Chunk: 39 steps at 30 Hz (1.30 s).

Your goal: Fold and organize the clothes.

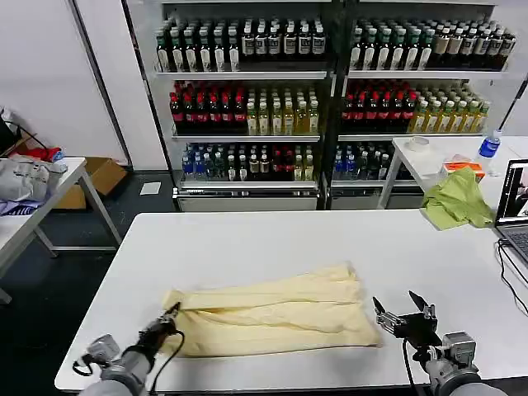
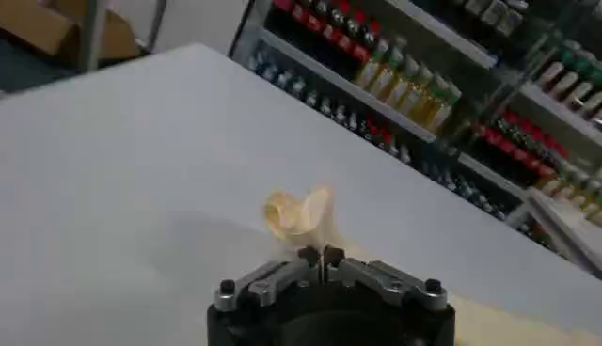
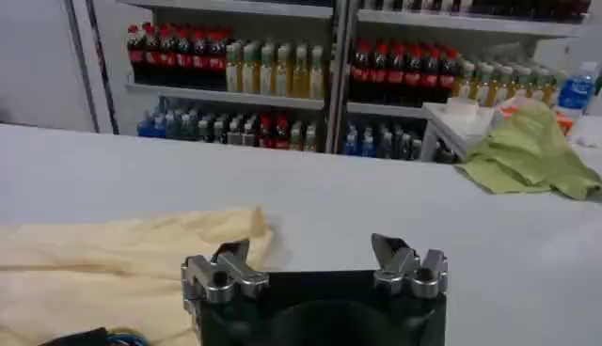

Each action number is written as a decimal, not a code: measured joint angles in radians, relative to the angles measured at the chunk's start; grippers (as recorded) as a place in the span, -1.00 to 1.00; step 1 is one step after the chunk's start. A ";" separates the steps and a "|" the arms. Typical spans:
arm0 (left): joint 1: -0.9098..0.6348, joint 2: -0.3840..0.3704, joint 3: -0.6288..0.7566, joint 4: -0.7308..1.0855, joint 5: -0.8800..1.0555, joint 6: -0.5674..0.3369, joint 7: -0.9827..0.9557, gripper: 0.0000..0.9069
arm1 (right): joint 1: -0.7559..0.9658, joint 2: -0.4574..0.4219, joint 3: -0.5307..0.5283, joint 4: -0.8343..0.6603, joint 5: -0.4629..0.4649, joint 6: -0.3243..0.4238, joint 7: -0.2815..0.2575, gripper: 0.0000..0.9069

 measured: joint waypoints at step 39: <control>-0.297 -0.023 0.135 -0.048 -0.415 -0.005 -0.041 -0.91 | 0.047 0.022 -0.052 -0.077 -0.027 -0.002 0.004 1.00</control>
